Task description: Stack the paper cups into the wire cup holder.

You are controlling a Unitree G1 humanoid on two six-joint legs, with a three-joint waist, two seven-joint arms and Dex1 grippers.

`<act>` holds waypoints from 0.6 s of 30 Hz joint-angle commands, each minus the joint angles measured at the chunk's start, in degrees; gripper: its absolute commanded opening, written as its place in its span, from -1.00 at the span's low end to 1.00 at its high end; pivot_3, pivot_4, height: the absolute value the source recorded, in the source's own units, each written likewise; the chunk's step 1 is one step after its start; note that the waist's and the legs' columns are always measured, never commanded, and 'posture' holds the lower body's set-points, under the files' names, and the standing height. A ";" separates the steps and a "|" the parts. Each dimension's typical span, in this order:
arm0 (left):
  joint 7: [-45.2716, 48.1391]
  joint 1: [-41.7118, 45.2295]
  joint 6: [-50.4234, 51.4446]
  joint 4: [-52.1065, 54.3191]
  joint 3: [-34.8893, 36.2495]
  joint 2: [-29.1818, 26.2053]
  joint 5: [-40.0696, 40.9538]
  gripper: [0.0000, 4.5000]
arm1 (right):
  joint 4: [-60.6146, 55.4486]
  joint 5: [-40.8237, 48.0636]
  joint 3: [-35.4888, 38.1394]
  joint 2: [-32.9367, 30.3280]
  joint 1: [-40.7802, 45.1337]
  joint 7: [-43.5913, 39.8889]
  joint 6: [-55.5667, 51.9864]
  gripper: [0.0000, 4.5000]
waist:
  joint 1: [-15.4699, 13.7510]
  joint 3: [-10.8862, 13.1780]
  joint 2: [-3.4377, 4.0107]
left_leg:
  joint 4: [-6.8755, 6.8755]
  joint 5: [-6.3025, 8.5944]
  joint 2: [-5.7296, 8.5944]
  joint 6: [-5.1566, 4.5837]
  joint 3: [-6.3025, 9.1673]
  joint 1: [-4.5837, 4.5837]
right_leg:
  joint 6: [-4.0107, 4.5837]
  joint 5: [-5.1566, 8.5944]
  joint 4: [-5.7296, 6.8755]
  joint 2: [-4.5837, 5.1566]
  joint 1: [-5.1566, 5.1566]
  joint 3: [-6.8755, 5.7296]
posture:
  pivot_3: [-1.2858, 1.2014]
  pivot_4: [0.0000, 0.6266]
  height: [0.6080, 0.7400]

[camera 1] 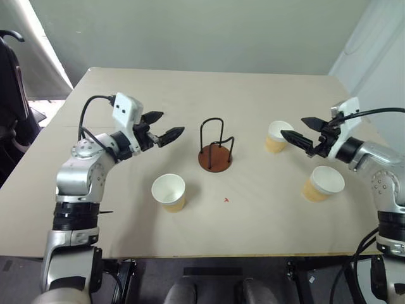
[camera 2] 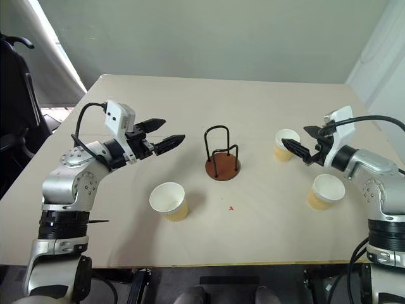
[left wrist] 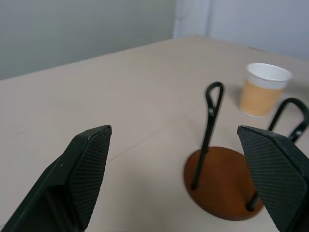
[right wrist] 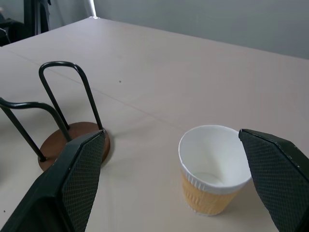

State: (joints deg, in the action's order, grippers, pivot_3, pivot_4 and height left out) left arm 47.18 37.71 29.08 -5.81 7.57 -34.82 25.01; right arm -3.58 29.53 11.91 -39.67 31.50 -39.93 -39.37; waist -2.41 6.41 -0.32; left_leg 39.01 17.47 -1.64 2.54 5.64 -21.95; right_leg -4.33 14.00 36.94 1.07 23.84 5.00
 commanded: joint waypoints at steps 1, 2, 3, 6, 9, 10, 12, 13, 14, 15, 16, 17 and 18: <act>4.88 1.25 0.84 1.42 -1.05 -2.21 1.45 0.99 | -3.25 0.87 2.45 -1.13 -0.67 0.49 -0.13 1.00 | -0.01 0.00 0.00 | 0.00 0.00 0.00 0.00 0.00 0.00 | 0.00 0.00 0.00 0.00 0.00 0.00 | 0.03 -0.52 1.00; 5.91 1.18 1.09 1.50 -1.29 -2.64 1.59 0.99 | -3.51 0.91 2.57 -1.13 -0.91 0.55 -0.25 1.00 | 0.02 0.00 0.00 | 0.00 0.00 0.00 0.00 0.00 0.00 | 0.00 0.00 0.00 0.00 0.00 0.00 | 0.03 -0.52 1.00; 7.18 1.17 1.73 1.54 -1.57 -3.31 1.89 0.99 | -3.74 0.97 2.73 -1.17 -1.07 0.58 -0.41 1.00 | 0.03 0.00 0.00 | -0.01 0.00 0.00 0.00 0.00 0.00 | 0.00 0.00 0.00 0.00 0.01 0.00 | 0.03 -0.52 1.00; 9.81 1.16 2.00 1.09 -2.51 -4.96 1.38 0.99 | -3.99 1.06 3.07 -1.35 -1.16 0.66 -0.77 1.00 | 0.13 0.00 0.00 | -0.01 0.00 0.00 0.00 0.00 0.00 | 0.00 0.00 0.00 0.00 0.00 0.00 | 0.03 -0.52 1.00; 10.75 1.29 1.21 0.37 -3.14 -5.58 0.29 0.99 | -3.97 1.06 3.15 -1.46 -1.03 0.75 -0.96 1.00 | 0.07 0.00 0.00 | -0.01 0.00 0.00 0.00 0.02 0.00 | 0.00 0.00 0.00 0.00 0.00 0.02 | 0.03 -0.52 1.00; 10.86 1.19 1.14 0.40 -3.20 -5.51 0.27 0.99 | -3.93 1.05 3.13 -1.45 -1.06 0.75 -0.91 1.00 | 0.06 0.00 0.00 | 0.00 0.00 0.00 0.00 0.02 0.00 | 0.00 0.00 0.00 0.00 0.00 0.02 | 0.03 -0.52 1.00; 10.54 0.84 0.59 0.33 -3.23 -5.28 -0.21 0.99 | -3.85 0.96 2.96 -1.49 -0.97 0.72 -0.84 1.00 | 0.08 0.00 0.00 | 0.00 0.00 0.00 0.00 0.04 0.00 | 0.00 0.00 -0.01 0.00 0.00 0.03 | 0.03 -0.52 1.00; 10.32 0.70 0.34 0.26 -3.20 -5.18 -0.46 0.99 | -3.82 0.93 2.89 -1.50 -0.90 0.71 -0.84 1.00 | 0.10 0.00 0.00 | 0.00 0.00 0.00 0.00 0.03 0.00 | 0.00 0.00 -0.01 0.00 0.00 0.03 | 0.03 -0.52 1.00; 10.09 0.57 0.22 0.31 -3.16 -5.07 -0.61 0.99 | -3.78 0.93 2.89 -1.56 -0.88 0.64 -0.84 1.00 | 0.12 0.00 0.00 | 0.00 0.00 0.00 0.00 0.03 0.00 | 0.00 0.00 -0.01 0.00 0.00 0.03 | 0.03 -0.52 1.00; 9.83 0.39 0.16 0.40 -3.02 -4.95 -0.64 0.99 | -3.70 0.94 2.85 -1.64 -0.74 0.58 -0.87 1.00 | 0.13 0.00 0.00 | -0.01 0.00 -0.01 0.00 0.04 0.00 | 0.00 0.00 -0.01 0.00 0.00 0.04 | 0.03 -0.52 1.00; 9.72 0.05 0.20 0.75 -2.91 -4.89 -0.54 0.99 | -3.62 0.95 2.84 -1.75 -0.66 0.46 -0.88 1.00 | 0.13 0.00 0.00 | -0.01 0.00 -0.01 0.00 0.04 0.00 | 0.00 0.00 -0.01 0.00 0.00 0.04 | 0.03 -0.52 1.00; 9.77 -0.29 0.33 1.12 -2.82 -4.88 -0.31 0.99 | -3.57 0.99 2.81 -1.86 -0.61 0.33 -0.92 1.00 | 0.13 0.00 0.00 | -0.01 0.00 -0.01 0.00 0.04 0.00 | 0.00 0.00 -0.01 0.00 0.00 0.04 | 0.03 -0.52 1.00; 10.03 -0.70 0.67 1.68 -2.77 -4.94 0.09 0.99 | -3.53 1.28 2.76 -2.04 -0.57 -0.07 -1.19 1.00 | 0.14 0.00 0.00 | 0.00 0.00 -0.01 0.00 0.04 0.00 | 0.00 0.00 -0.01 0.00 0.00 0.04 | 0.03 -0.52 1.00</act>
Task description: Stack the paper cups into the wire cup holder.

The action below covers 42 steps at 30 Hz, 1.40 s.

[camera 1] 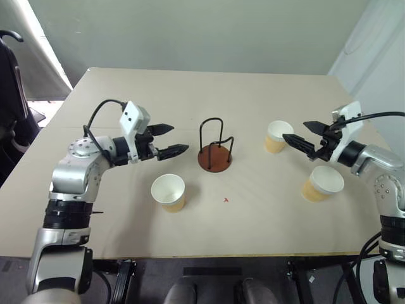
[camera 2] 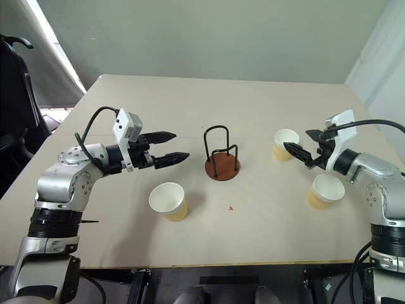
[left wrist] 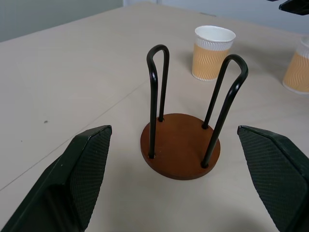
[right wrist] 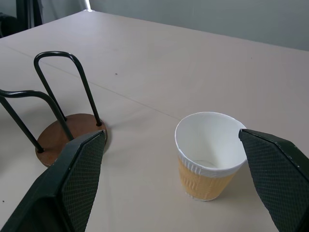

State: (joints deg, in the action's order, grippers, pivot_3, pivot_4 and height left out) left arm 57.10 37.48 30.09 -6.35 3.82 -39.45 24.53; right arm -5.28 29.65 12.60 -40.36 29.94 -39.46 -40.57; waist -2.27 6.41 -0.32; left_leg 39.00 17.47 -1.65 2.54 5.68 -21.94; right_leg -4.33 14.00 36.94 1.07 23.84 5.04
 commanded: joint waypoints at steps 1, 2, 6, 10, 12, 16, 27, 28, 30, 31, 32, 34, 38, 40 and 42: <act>0.31 -0.73 -0.10 2.59 0.99 -0.36 0.85 0.99 | -1.82 1.39 2.04 -1.48 1.00 -0.81 -0.18 1.00 | 0.01 0.00 0.00 | 0.00 0.00 0.00 0.00 0.00 0.00 | 0.00 0.00 0.00 0.00 0.00 0.00 | 0.03 -0.52 1.00; 0.61 -0.98 0.01 2.91 0.94 -0.46 1.06 0.99 | -1.90 1.81 1.99 -1.64 1.01 -1.23 -0.53 1.00 | 0.01 0.00 0.00 | 0.00 0.00 0.00 0.00 0.00 0.00 | 0.00 0.00 0.00 0.00 0.00 0.00 | 0.03 -0.52 1.00; 2.04 -1.49 -0.16 3.03 0.63 -0.97 1.16 0.99 | -3.30 4.39 1.70 -4.19 0.60 -6.02 -1.87 1.00 | -0.07 0.00 0.00 | -0.01 0.00 0.00 0.00 0.00 -0.01 | 0.00 0.00 -0.01 0.00 0.00 0.02 | 0.03 -0.52 1.00; 4.62 -0.08 -0.95 0.69 -0.14 -1.36 0.56 0.99 | -4.01 5.94 0.59 -7.67 1.88 -11.57 -1.95 1.00 | -0.03 0.00 0.00 | 0.00 0.00 0.01 0.00 -0.01 -0.01 | 0.01 0.00 -0.01 0.00 -0.01 0.03 | 0.03 -0.52 1.00; 6.05 1.01 -1.50 -0.69 -0.86 -1.36 0.05 0.99 | -4.35 6.91 -0.29 -9.35 2.79 -14.55 -2.77 1.00 | -0.01 0.00 0.00 | 0.00 0.00 0.01 0.00 -0.01 -0.01 | 0.00 0.00 -0.01 -0.01 -0.01 0.03 | 0.03 -0.52 1.00; 8.48 3.11 -2.91 -3.55 -2.34 -1.41 -1.12 0.99 | -4.39 7.44 -2.16 -11.82 4.57 -19.17 -3.01 1.00 | 0.00 0.00 0.00 | 0.01 0.00 0.00 0.00 0.00 -0.01 | 0.01 0.01 0.00 -0.01 -0.01 0.08 | 0.03 -0.52 1.00; 18.64 4.45 -5.33 -6.08 -9.25 -1.99 -3.87 0.99 | -6.40 8.65 -6.09 -14.39 7.87 -25.83 -4.71 1.00 | 0.03 0.00 0.00 | 0.01 0.00 0.00 0.00 0.01 -0.02 | 0.01 0.01 -0.04 -0.01 -0.01 0.10 | 0.03 -0.52 1.00; 19.46 3.88 -6.34 -6.07 -10.38 -2.46 -4.93 0.99 | -6.44 8.65 -6.08 -14.44 7.82 -25.77 -4.79 1.00 | 0.06 0.00 0.00 | 0.01 0.00 0.00 0.00 0.03 -0.02 | 0.01 0.01 -0.03 -0.01 -0.01 0.10 | 0.03 -0.52 1.00; 20.00 3.30 -8.50 -6.95 -11.68 -2.70 -6.76 0.99 | -6.56 8.60 -6.01 -14.59 7.59 -25.65 -4.95 1.00 | 0.19 0.00 0.00 | 0.00 0.00 -0.01 0.00 0.04 -0.01 | 0.01 0.01 -0.03 -0.01 -0.01 0.12 | 0.03 -0.52 1.00; 19.48 3.47 -9.62 -7.93 -11.82 -2.37 -7.48 0.99 | -6.65 8.63 -5.92 -14.63 7.49 -25.55 -5.09 1.00 | 0.19 0.00 0.00 | 0.00 0.00 -0.02 -0.01 0.04 -0.02 | 0.01 0.01 -0.04 -0.02 -0.01 0.13 | 0.03 -0.52 1.00; 18.97 3.76 -10.93 -9.04 -12.10 -2.00 -8.38 0.99 | -6.74 8.68 -5.74 -14.62 7.40 -25.34 -5.23 1.00 | 0.18 0.00 0.00 | 0.01 0.00 -0.02 -0.01 0.05 -0.02 | 0.01 0.01 -0.04 -0.02 -0.01 0.13 | 0.03 -0.52 1.00; 17.48 4.35 -12.92 -10.82 -12.25 -0.69 -9.57 0.99 | -6.90 8.73 -5.48 -14.61 7.21 -25.09 -5.37 1.00 | 0.18 0.00 0.01 | 0.02 0.00 -0.02 -0.01 0.06 0.00 | 0.01 0.01 -0.03 -0.02 -0.05 0.12 | 0.03 -0.52 1.00; 15.35 5.35 -15.12 -12.79 -12.03 2.38 -10.51 0.99 | -7.31 8.77 -5.12 -14.74 6.74 -24.71 -5.62 1.00 | 0.23 -0.01 0.01 | 0.07 0.00 -0.02 -0.02 0.07 0.01 | 0.01 0.01 -0.01 -0.01 -0.09 0.13 | 0.03 -0.52 1.00; 15.30 5.69 -14.39 -12.46 -11.35 3.42 -9.61 0.99 | -7.55 8.82 -4.95 -14.85 6.60 -24.52 -5.81 1.00 | 0.32 0.00 0.01 | 0.06 0.00 -0.02 -0.02 0.06 0.00 | 0.01 0.01 -0.01 -0.01 -0.08 0.13 | 0.03 -0.52 1.00; 15.58 5.94 -13.23 -11.85 -10.64 4.00 -8.52 0.99 | -7.74 8.93 -4.79 -14.96 6.48 -24.41 -6.00 1.00 | 0.39 0.00 0.01 | 0.05 0.00 -0.02 -0.02 0.06 0.00 | 0.01 0.01 -0.02 -0.01 -0.08 0.12 | 0.03 -0.52 1.00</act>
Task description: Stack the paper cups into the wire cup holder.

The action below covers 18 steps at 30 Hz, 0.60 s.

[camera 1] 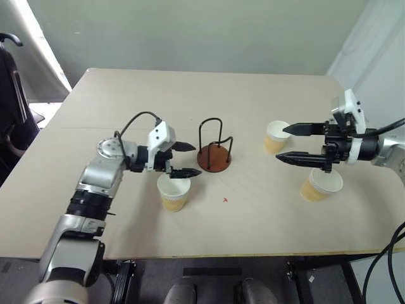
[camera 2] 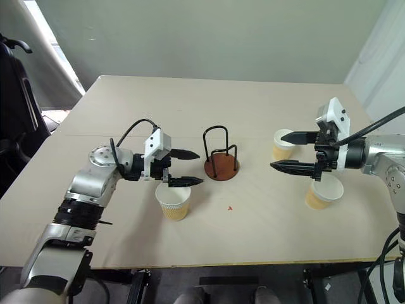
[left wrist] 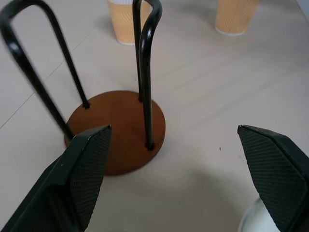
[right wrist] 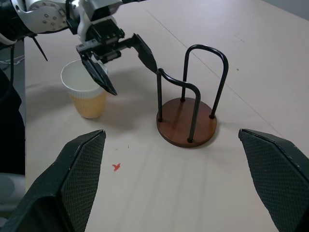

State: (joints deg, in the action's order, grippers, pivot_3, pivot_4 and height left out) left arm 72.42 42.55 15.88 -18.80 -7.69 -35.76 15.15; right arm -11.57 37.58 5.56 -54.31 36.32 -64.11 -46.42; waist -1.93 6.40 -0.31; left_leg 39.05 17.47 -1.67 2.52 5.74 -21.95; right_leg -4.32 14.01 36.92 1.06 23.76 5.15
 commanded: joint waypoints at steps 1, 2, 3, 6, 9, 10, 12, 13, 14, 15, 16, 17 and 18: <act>0.52 1.07 2.02 1.15 1.34 0.52 1.75 0.99 | -1.53 1.06 2.29 -1.13 0.04 0.22 -0.29 1.00 | 0.11 0.00 0.00 | 0.00 0.00 0.00 0.00 -0.01 0.00 | 0.00 0.00 0.00 0.00 0.00 0.00 | 0.03 -0.52 1.00; 0.97 1.28 3.00 1.70 1.65 0.51 2.51 0.99 | -1.60 1.19 2.35 -1.31 0.03 0.09 -0.49 1.00 | 0.12 0.00 0.00 | -0.01 0.00 0.00 0.00 -0.02 0.00 | 0.00 0.00 0.00 0.00 0.01 -0.01 | 0.03 -0.52 1.00; 1.53 1.40 3.62 2.20 1.79 0.35 3.04 0.99 | -1.64 1.30 2.40 -1.46 0.05 -0.02 -0.66 1.00 | 0.12 0.00 0.00 | -0.01 0.00 0.00 0.00 -0.02 -0.01 | 0.00 0.00 0.00 0.00 0.01 -0.02 | 0.03 -0.52 1.00; 3.09 1.22 4.17 2.66 2.09 -0.72 3.65 0.99 | -1.53 1.50 2.44 -1.68 0.24 -0.10 -0.86 1.00 | 0.11 0.00 0.00 | 0.00 0.00 0.01 0.00 -0.02 -0.01 | 0.00 0.00 -0.01 -0.01 0.01 -0.02 | 0.03 -0.52 1.00; 4.18 1.00 3.55 2.25 2.25 -1.95 3.50 0.99 | -1.62 1.73 2.43 -1.79 0.24 -0.15 -1.05 1.00 | 0.11 0.00 0.00 | 0.00 0.00 0.00 0.00 -0.01 -0.01 | 0.00 0.00 -0.01 -0.01 0.01 -0.02 | 0.03 -0.52 1.00; 4.52 0.93 3.47 2.26 2.34 -2.36 3.56 0.99 | -1.71 1.80 2.45 -1.82 0.21 -0.18 -1.13 1.00 | 0.11 0.00 0.00 | 0.00 0.00 0.00 0.00 -0.01 -0.01 | 0.00 0.00 -0.01 -0.01 0.02 -0.02 | 0.03 -0.52 1.00; 5.31 0.84 3.34 2.35 2.37 -3.48 3.41 0.99 | -1.73 1.86 2.45 -1.93 0.20 -0.30 -1.17 1.00 | 0.12 0.00 0.00 | 0.00 0.00 0.00 0.00 0.00 -0.01 | -0.01 0.00 -0.01 -0.01 0.02 -0.02 | 0.03 -0.52 1.00; 5.74 0.86 2.94 2.19 2.34 -4.18 3.11 0.99 | -1.59 1.81 2.41 -1.98 0.29 -0.36 -1.12 1.00 | 0.12 0.00 0.00 | 0.00 0.00 0.00 0.00 0.00 -0.01 | 0.00 0.00 -0.01 -0.01 0.02 -0.02 | 0.03 -0.52 1.00; 6.02 0.88 2.63 2.05 2.30 -4.62 2.89 0.99 | -1.49 1.77 2.37 -2.01 0.36 -0.39 -1.08 1.00 | 0.12 0.00 0.00 | 0.00 0.00 0.00 0.00 -0.01 -0.01 | 0.00 0.00 -0.01 -0.01 0.02 -0.02 | 0.03 -0.52 1.00; 6.06 0.92 2.19 1.89 2.45 -5.01 2.75 0.99 | -1.48 1.81 2.45 -2.08 0.32 -0.46 -1.09 1.00 | 0.10 0.00 0.00 | 0.00 0.00 0.00 0.00 0.00 -0.01 | 0.00 0.00 -0.01 -0.01 0.02 -0.02 | 0.03 -0.52 1.00; 5.40 1.80 1.56 0.57 3.06 -5.26 2.53 0.99 | -1.36 1.78 2.40 -2.10 0.38 -0.53 -1.04 1.00 | 0.06 0.00 0.00 | -0.01 0.00 0.00 0.00 0.00 -0.01 | 0.00 0.00 -0.01 -0.01 0.02 -0.01 | 0.03 -0.52 1.00; 4.56 2.62 1.08 -0.61 3.60 -5.27 2.40 0.99 | -1.36 1.79 2.40 -2.11 0.34 -0.57 -1.02 1.00 | 0.01 0.00 0.00 | 0.00 0.00 0.00 0.00 0.00 -0.01 | 0.00 0.00 -0.02 -0.01 0.02 -0.02 | 0.03 -0.52 1.00; 4.07 3.16 0.66 -1.42 3.86 -5.28 2.25 0.99 | -1.38 1.81 2.38 -2.08 0.29 -0.55 -1.03 1.00 | -0.07 0.00 0.00 | 0.00 0.00 0.00 0.00 0.01 -0.01 | 0.00 0.00 -0.01 -0.01 0.02 -0.02 | 0.03 -0.52 1.00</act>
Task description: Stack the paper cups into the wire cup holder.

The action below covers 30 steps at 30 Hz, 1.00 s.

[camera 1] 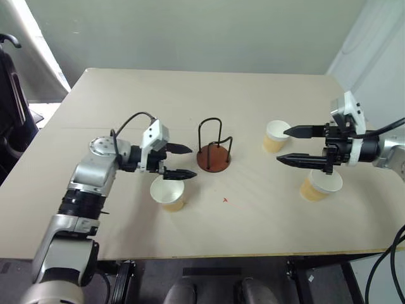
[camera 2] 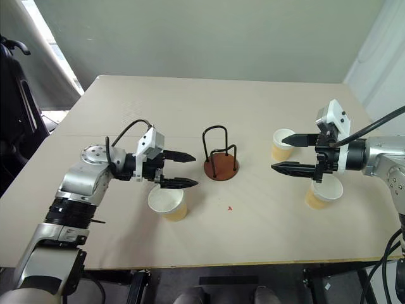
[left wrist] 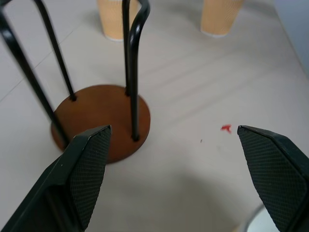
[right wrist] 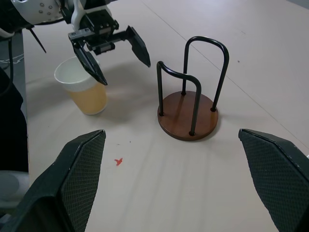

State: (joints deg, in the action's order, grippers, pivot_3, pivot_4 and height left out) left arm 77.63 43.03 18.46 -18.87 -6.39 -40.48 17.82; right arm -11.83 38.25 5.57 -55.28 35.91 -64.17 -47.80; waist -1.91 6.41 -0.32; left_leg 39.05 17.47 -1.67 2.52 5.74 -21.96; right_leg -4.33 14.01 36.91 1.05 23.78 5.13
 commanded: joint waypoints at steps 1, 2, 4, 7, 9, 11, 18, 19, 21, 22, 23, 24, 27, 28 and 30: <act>-1.75 3.13 -2.37 -1.96 2.70 -0.33 -0.62 0.99 | -1.14 1.09 2.29 -1.09 0.67 -0.48 0.40 1.00 | -0.08 0.00 0.00 | 0.00 0.00 0.00 0.00 0.01 0.00 | 0.00 0.00 0.00 0.00 0.00 0.00 | 0.03 -0.52 1.00; -2.24 3.40 -2.06 -1.92 2.95 0.29 -0.28 0.99 | -1.19 1.12 2.28 -1.10 0.64 -0.48 0.36 1.00 | -0.08 0.00 0.00 | 0.01 0.00 0.00 0.00 0.02 -0.01 | 0.00 0.00 0.00 0.01 0.00 0.01 | 0.03 -0.52 1.00; -3.12 3.76 -1.48 -1.50 3.40 1.33 0.26 0.99 | -1.28 1.21 2.29 -1.16 0.63 -0.49 0.25 1.00 | -0.08 0.00 0.00 | 0.01 0.00 0.00 0.00 0.02 -0.01 | 0.00 0.00 0.00 0.01 0.00 0.00 | 0.03 -0.52 1.00; -3.55 4.06 -0.41 -0.51 3.63 2.15 0.74 0.99 | -1.34 1.31 2.27 -1.24 0.73 -0.46 0.06 1.00 | -0.02 0.00 0.00 | 0.01 0.00 0.01 0.00 0.02 -0.02 | 0.00 0.00 -0.01 0.02 0.00 0.00 | 0.03 -0.52 1.00; -3.11 4.12 0.30 0.08 3.33 2.28 0.88 0.99 | -1.40 1.38 2.28 -1.42 0.65 -0.52 -0.05 1.00 | 0.05 0.00 0.00 | 0.00 0.00 0.01 0.00 0.01 -0.02 | 0.00 0.00 0.00 0.01 0.01 0.00 | 0.03 -0.52 1.00; -3.05 4.10 0.57 0.40 3.09 2.40 0.80 0.99 | -1.41 1.41 2.34 -1.59 0.55 -0.59 -0.08 1.00 | 0.07 0.00 0.00 | 0.00 0.00 0.00 0.00 0.01 -0.02 | 0.00 0.00 0.00 0.01 0.01 -0.01 | 0.03 -0.52 1.00; -7.01 5.39 -3.01 -2.57 1.97 4.93 -2.69 0.99 | -1.29 1.40 2.37 -2.27 0.28 -0.69 0.04 1.00 | -0.08 0.00 0.00 | 0.02 0.00 0.01 0.00 0.02 -0.02 | 0.00 0.00 0.00 0.01 0.00 0.00 | 0.03 -0.52 1.00; -7.55 5.68 -3.65 -3.05 1.95 5.43 -3.12 0.99 | -1.24 1.31 2.30 -2.36 0.29 -0.72 0.08 1.00 | -0.08 0.00 0.00 | 0.02 0.00 0.01 0.00 0.02 -0.02 | 0.00 0.00 0.00 0.01 0.00 0.00 | 0.03 -0.52 1.00; -7.89 5.97 -4.10 -3.35 1.91 6.19 -3.38 0.99 | -1.13 1.16 2.21 -2.56 0.28 -0.80 0.17 1.00 | -0.06 0.00 0.00 | 0.02 0.00 0.01 0.00 0.02 -0.02 | 0.00 0.00 0.00 0.01 0.00 0.00 | 0.03 -0.52 1.00; -7.84 5.99 -4.06 -3.26 1.88 6.57 -3.36 0.99 | -1.07 1.09 2.16 -2.63 0.27 -0.85 0.22 1.00 | -0.03 0.00 0.00 | 0.02 0.00 0.01 0.00 0.01 -0.03 | 0.00 0.00 -0.01 0.01 0.00 -0.01 | 0.03 -0.52 1.00; -7.87 5.97 -4.04 -3.15 1.82 6.90 -3.35 0.99 | -1.04 1.03 2.12 -2.69 0.26 -0.89 0.26 1.00 | -0.02 0.00 0.00 | 0.02 0.00 0.01 0.00 0.00 -0.03 | -0.01 0.00 -0.01 0.01 0.00 -0.02 | 0.03 -0.52 1.00; -7.67 5.87 -3.96 -3.00 1.72 7.24 -3.21 0.99 | -1.09 1.00 2.07 -2.70 0.24 -0.87 0.26 1.00 | -0.02 0.00 0.00 | 0.01 0.00 0.01 0.00 -0.01 -0.03 | -0.01 0.00 -0.01 0.01 0.00 -0.02 | 0.03 -0.52 1.00; -7.02 5.65 -3.47 -2.60 1.38 7.87 -2.95 0.99 | -1.14 0.97 2.01 -2.71 0.18 -0.86 0.31 1.00 | -0.02 0.00 0.00 | 0.02 0.00 0.01 0.00 -0.02 -0.03 | -0.01 0.00 0.00 0.01 0.00 -0.04 | 0.03 -0.52 1.00; -6.82 5.61 -3.29 -2.49 1.27 7.98 -2.92 0.99 | -1.12 0.96 2.01 -2.71 0.18 -0.87 0.34 1.00 | -0.02 0.00 0.00 | 0.02 0.00 0.01 0.00 -0.02 -0.03 | -0.02 0.00 0.00 0.01 0.00 -0.05 | 0.03 -0.52 1.00; -6.44 5.57 -3.24 -2.34 0.94 8.12 -3.03 0.99 | -1.16 1.00 2.00 -2.68 0.24 -0.83 0.29 1.00 | -0.02 0.00 0.00 | 0.02 0.00 0.01 0.00 -0.02 -0.03 | -0.02 0.00 0.00 0.00 0.00 -0.06 | 0.03 -0.52 1.00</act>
State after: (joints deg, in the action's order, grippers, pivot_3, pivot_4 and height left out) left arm 70.86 47.82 15.36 -22.76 -5.59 -32.44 14.39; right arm -11.86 38.56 5.58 -56.97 35.73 -64.55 -48.01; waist -1.94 6.41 -0.32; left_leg 39.07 17.47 -1.66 2.52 5.73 -21.99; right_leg -4.34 14.01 36.91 1.06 23.78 5.07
